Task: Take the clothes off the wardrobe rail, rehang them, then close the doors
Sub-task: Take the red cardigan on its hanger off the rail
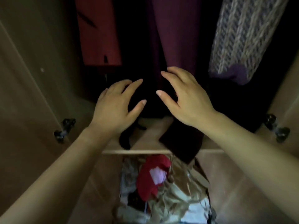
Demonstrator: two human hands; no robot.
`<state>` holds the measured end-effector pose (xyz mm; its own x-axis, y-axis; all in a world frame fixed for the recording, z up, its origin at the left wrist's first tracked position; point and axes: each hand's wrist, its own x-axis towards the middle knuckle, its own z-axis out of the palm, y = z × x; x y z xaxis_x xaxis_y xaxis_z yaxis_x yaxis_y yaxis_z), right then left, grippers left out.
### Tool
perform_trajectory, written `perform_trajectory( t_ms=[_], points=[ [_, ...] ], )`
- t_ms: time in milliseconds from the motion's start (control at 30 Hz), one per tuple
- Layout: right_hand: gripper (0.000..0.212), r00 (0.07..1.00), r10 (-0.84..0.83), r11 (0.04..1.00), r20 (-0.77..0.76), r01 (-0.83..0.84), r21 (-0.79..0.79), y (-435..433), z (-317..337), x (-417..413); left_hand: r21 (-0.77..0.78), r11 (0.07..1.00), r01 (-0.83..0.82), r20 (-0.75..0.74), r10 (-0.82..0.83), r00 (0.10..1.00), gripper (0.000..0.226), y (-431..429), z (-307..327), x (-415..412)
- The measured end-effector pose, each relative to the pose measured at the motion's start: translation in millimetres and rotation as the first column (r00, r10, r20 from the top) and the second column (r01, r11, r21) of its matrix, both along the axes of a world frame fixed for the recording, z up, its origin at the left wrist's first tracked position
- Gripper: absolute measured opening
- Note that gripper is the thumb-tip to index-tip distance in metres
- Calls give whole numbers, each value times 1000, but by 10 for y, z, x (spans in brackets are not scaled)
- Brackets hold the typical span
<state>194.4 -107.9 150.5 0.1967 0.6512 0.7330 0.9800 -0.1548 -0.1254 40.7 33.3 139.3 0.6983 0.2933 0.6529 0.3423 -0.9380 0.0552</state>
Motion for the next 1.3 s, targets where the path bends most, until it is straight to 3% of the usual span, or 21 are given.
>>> perform_trajectory(
  t_ms=[367,467,633,767,967,1133,1233,1300],
  points=[
    [52,972,137,943,192,-187,275,1008,1794,418,346,920,-183,364,48,930,55,778,1824,331],
    [52,958,147,907,247,-230,352,1323,2277,361,379,899,-219,442,32,896,56,1064,2295,281],
    [53,964,81,852,255,-200,485,1833,3016,203,329,934,-136,509,-54,859,63,1547,3010,306],
    [61,959,-77,804,274,-103,586,2135,3574,105,300,952,-66,526,-107,844,72,1868,3444,410],
    [60,893,-167,836,419,-97,540,2287,3842,229,291,936,198,532,-331,780,65,2092,3644,820],
    [54,912,-231,822,340,-4,570,1969,3897,633,283,911,299,454,-402,795,68,2220,3629,1299],
    [53,787,-430,764,443,56,642,1822,4195,685,322,903,285,417,-406,813,75,2277,3671,1548],
    [50,745,-407,805,529,19,594,1851,4491,598,322,903,283,399,-401,824,75,2309,3714,1675]
  ],
)
